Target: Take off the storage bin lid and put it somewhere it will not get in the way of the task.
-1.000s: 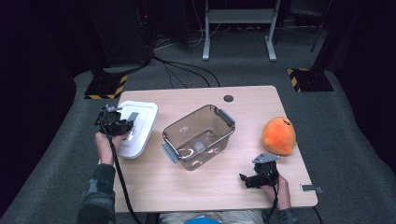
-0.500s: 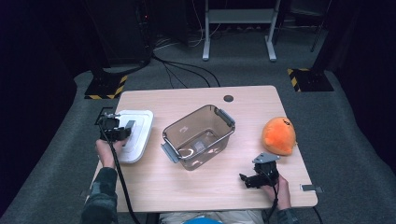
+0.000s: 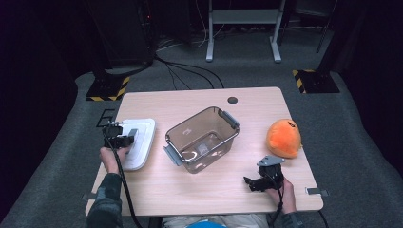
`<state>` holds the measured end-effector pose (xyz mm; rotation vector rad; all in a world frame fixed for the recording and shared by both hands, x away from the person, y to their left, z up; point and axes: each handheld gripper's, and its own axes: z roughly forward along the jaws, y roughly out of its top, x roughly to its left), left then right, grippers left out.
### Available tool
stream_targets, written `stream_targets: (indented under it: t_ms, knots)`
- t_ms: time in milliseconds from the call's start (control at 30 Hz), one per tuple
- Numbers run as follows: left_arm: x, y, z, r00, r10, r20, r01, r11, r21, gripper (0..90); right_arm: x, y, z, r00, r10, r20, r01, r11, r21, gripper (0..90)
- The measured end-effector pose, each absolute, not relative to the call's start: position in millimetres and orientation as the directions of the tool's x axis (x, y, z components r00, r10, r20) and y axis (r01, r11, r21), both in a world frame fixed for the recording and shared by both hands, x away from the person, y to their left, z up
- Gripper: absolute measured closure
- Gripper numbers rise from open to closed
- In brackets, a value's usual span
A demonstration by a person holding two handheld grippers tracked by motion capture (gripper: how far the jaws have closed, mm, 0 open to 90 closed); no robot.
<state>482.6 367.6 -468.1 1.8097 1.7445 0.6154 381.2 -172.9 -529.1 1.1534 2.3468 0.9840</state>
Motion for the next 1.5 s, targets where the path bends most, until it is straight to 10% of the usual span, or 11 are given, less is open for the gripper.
stream_targets:
  t_ms: [1133,1500]
  knots:
    - [487,367,-501,0.035,0.999,-0.021,0.762,-0.014,0.647,64.6,381,-173,-529,-0.607,0.794,-0.004,0.554,0.427,0.715,2.1]
    - [482,361,-494,0.078,0.996,-0.051,0.775,-0.028,0.631,17.7,381,-173,-529,-0.608,0.794,-0.004,0.553,0.428,0.715,2.1]
